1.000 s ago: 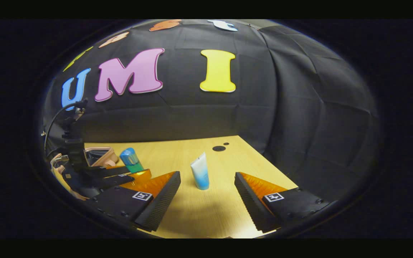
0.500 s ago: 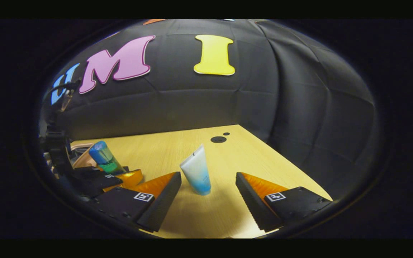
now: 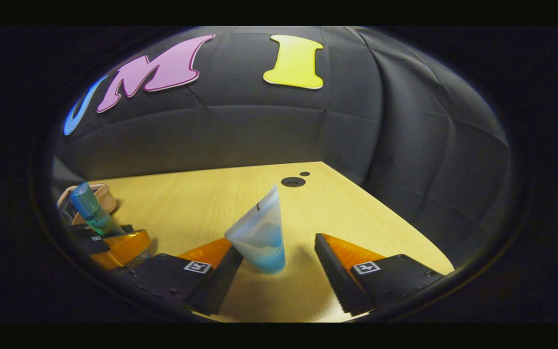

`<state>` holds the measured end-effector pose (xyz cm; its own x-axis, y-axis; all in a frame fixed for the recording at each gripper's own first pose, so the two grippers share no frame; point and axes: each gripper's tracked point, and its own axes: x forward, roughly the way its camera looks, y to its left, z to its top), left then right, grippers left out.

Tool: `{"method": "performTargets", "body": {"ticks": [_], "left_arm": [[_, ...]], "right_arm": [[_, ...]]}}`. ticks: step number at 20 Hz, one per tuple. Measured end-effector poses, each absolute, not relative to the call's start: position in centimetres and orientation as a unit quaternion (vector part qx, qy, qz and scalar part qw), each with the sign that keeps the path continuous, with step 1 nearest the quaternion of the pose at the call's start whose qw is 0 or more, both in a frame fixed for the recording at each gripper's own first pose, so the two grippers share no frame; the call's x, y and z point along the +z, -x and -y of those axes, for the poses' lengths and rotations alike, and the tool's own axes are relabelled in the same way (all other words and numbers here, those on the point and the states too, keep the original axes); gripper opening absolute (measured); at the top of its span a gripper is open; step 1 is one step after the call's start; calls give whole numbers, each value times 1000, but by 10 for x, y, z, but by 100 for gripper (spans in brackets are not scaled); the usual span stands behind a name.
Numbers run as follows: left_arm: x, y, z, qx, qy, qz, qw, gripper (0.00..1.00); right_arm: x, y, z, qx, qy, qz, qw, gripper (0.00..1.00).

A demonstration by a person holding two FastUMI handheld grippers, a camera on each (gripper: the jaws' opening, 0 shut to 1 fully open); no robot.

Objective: First open the suitcase, pack the skin care products into it, and then close the suitcase.

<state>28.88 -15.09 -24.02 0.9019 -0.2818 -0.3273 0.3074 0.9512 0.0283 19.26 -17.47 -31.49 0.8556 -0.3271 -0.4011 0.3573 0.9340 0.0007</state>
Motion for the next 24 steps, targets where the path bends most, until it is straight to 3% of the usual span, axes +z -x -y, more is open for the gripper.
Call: {"method": "performTargets", "body": {"ticks": [1,2,3,4,5,8,13,14,16,17,20,24], "left_arm": [[-240,-288,150,-150,-38,-162,975,49],[-241,-288,147,-148,-37,-162,975,46],[-240,-286,146,-145,-35,-162,975,46],[-240,-286,144,-142,-33,-161,976,46],[-240,-284,143,-140,-31,-161,976,46],[-239,-281,141,-141,-19,-161,977,49],[-238,-270,130,-143,9,-167,976,43],[-236,-269,128,-141,17,-165,976,43],[-227,-260,121,-140,15,-156,978,47],[-219,-254,118,-142,12,-150,978,40],[-184,-234,104,-145,1,-128,981,47],[-139,-207,54,-119,9,-130,984,43]], "right_arm": [[-319,-193,174,-176,-39,-207,962,83],[-322,-192,171,-173,-44,-214,960,69],[-322,-194,166,-160,-50,-209,963,75],[-318,-194,160,-147,-50,-204,967,55],[-316,-195,158,-140,-40,-200,969,45],[-310,-190,149,-120,-29,-190,974,38],[-271,-183,138,-104,-15,-139,985,29],[-265,-181,135,-102,-14,-132,986,34],[-257,-175,127,-97,-15,-127,987,34],[-251,-172,123,-95,-15,-124,988,34],[-224,-157,102,-82,-12,-105,991,34],[-192,-133,58,-55,-17,-92,994,33]]}}
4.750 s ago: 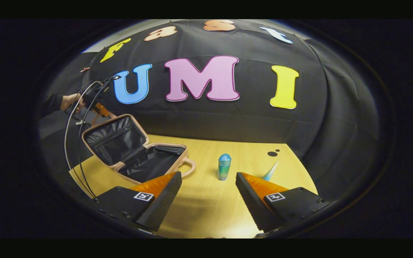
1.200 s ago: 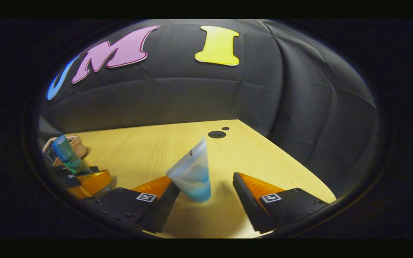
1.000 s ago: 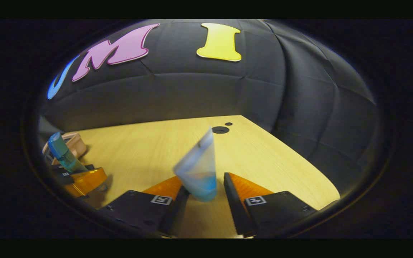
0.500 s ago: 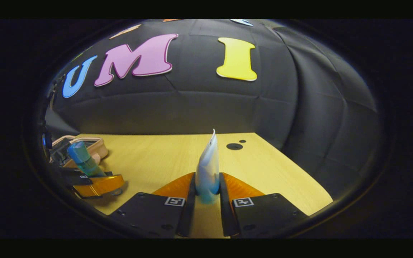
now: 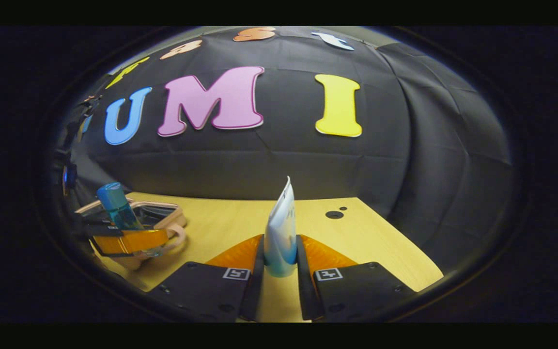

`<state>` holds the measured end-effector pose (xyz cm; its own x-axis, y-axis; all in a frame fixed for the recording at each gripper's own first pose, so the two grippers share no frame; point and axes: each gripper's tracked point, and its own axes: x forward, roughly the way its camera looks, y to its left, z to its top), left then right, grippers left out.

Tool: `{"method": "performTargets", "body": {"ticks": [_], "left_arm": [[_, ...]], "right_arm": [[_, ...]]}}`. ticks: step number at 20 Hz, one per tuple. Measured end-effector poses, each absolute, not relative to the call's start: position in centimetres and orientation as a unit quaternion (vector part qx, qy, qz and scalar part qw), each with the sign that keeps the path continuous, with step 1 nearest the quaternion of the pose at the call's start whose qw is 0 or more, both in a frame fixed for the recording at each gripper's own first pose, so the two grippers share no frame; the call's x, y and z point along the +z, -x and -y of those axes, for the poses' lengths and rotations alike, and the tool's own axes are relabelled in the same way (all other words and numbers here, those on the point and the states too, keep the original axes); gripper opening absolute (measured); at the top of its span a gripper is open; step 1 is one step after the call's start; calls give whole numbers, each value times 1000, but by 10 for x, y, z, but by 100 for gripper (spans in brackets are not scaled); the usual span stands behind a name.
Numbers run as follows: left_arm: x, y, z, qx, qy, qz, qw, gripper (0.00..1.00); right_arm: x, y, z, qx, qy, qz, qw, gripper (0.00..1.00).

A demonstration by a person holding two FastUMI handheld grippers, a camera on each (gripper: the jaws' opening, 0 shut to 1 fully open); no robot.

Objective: First open the suitcase, pack the skin care products into it, and then close the suitcase.

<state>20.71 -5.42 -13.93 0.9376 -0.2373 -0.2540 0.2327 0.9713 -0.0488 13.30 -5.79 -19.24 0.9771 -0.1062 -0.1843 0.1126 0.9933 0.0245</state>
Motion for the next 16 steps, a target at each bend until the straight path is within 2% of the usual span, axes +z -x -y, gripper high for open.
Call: {"method": "performTargets", "body": {"ticks": [2,3,6,10,11,12,13,15,16], "left_arm": [[-126,-203,19,-101,16,-138,985,43],[-123,-202,-1,-89,15,-142,986,43],[-130,-210,-61,-49,-3,-175,983,43],[-165,-217,-122,-35,-28,-261,964,43],[-177,-221,-131,-36,-32,-288,956,43],[-191,-223,-140,-34,-39,-318,947,47],[-200,-225,-148,-33,-46,-339,939,43],[-218,-230,-156,-35,-56,-375,924,40],[-225,-233,-158,-39,-57,-391,918,46]], "right_arm": [[-174,-126,30,-37,-15,-77,996,34],[-166,-124,15,-27,-13,-70,997,29],[-154,-123,-33,7,-28,-64,998,33],[-142,-137,-95,54,-40,-52,996,34],[-142,-140,-107,63,-44,-50,996,39],[-143,-144,-119,71,-49,-52,995,29],[-144,-146,-128,77,-53,-53,994,34],[-146,-154,-144,89,-65,-56,992,34],[-150,-158,-151,96,-71,-62,991,33]]}}
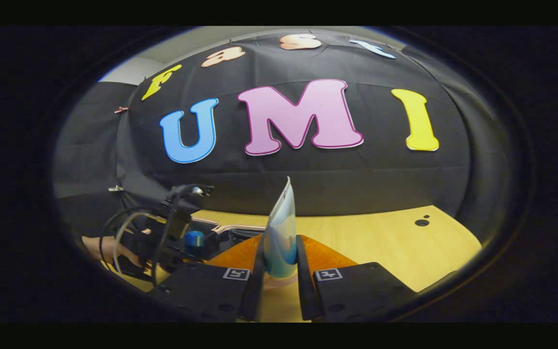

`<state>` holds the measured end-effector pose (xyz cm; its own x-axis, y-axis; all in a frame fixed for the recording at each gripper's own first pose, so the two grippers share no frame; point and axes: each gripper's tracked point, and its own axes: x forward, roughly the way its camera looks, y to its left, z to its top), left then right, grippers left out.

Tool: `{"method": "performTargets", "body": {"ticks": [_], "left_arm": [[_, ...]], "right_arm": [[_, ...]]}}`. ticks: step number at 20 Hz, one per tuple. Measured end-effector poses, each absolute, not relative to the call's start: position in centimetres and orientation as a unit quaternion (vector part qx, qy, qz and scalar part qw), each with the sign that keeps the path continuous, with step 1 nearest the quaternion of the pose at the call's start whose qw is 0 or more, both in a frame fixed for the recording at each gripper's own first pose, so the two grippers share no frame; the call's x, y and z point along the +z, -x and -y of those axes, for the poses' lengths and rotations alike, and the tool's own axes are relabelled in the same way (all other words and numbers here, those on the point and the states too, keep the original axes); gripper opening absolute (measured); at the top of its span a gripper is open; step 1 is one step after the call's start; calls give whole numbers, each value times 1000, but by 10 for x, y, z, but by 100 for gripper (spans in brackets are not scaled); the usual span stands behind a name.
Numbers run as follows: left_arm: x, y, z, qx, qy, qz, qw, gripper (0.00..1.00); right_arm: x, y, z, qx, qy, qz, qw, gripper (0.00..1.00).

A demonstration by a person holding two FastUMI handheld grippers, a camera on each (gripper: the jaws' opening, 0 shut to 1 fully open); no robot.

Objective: First open the suitcase, pack the skin care products into it, and then close the suitcase.

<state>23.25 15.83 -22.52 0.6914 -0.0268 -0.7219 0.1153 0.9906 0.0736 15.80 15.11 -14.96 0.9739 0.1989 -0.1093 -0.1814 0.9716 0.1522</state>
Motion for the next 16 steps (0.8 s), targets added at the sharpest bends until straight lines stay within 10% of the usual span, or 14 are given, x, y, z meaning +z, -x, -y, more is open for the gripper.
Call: {"method": "performTargets", "body": {"ticks": [12,13,16], "left_arm": [[-242,-255,-166,3,-56,-478,876,45],[-240,-255,-166,7,-56,-478,877,47],[-241,-252,-169,20,-54,-477,877,51]], "right_arm": [[-186,-192,-169,119,-77,-121,983,28],[-189,-192,-172,121,-78,-125,982,39],[-191,-193,-183,127,-79,-132,980,28]]}}
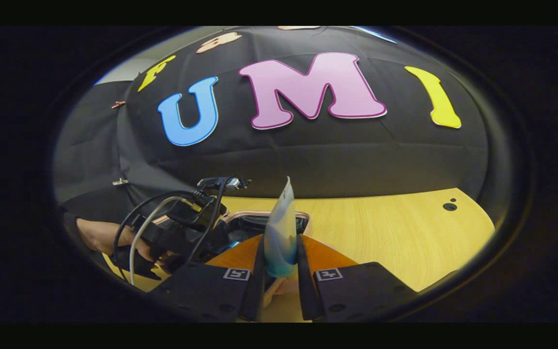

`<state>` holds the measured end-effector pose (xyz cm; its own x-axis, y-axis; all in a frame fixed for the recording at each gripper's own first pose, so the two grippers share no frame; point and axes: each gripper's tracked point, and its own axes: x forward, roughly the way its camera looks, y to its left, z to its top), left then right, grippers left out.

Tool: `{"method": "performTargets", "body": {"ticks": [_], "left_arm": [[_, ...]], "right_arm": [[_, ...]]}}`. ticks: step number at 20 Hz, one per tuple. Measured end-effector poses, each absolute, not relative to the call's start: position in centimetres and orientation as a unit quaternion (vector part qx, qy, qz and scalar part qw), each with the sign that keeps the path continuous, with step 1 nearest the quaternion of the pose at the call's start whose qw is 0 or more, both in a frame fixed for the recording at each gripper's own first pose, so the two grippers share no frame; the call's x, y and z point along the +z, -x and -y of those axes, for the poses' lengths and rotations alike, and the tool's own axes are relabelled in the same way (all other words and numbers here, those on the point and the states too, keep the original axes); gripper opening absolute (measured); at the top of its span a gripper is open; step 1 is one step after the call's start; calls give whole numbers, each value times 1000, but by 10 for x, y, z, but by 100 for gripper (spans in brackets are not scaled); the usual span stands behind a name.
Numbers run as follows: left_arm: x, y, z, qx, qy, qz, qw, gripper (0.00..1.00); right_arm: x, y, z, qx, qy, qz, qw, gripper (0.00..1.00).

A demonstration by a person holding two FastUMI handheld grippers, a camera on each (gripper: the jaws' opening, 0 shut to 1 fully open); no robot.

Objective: First open the suitcase, pack the skin care products into it, and then close the suitcase.

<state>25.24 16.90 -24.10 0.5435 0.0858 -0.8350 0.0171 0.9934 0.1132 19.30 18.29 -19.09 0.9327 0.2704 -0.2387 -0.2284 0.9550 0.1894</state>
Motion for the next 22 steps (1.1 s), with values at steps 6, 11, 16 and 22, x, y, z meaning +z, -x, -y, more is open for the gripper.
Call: {"method": "performTargets", "body": {"ticks": [6,11,16,22], "left_arm": [[-167,-227,-171,13,34,-341,940,90],[-101,-170,-212,70,-26,-236,969,98],[-114,-132,-214,39,-23,-237,970,97],[-133,-123,-245,58,19,-242,968,98]], "right_arm": [[-215,-195,-213,137,-82,-178,971,33],[-263,-203,-244,133,-61,-245,958,29],[-302,-211,-257,101,-72,-301,945,27],[-304,-214,-253,58,-40,-319,945,39]]}}
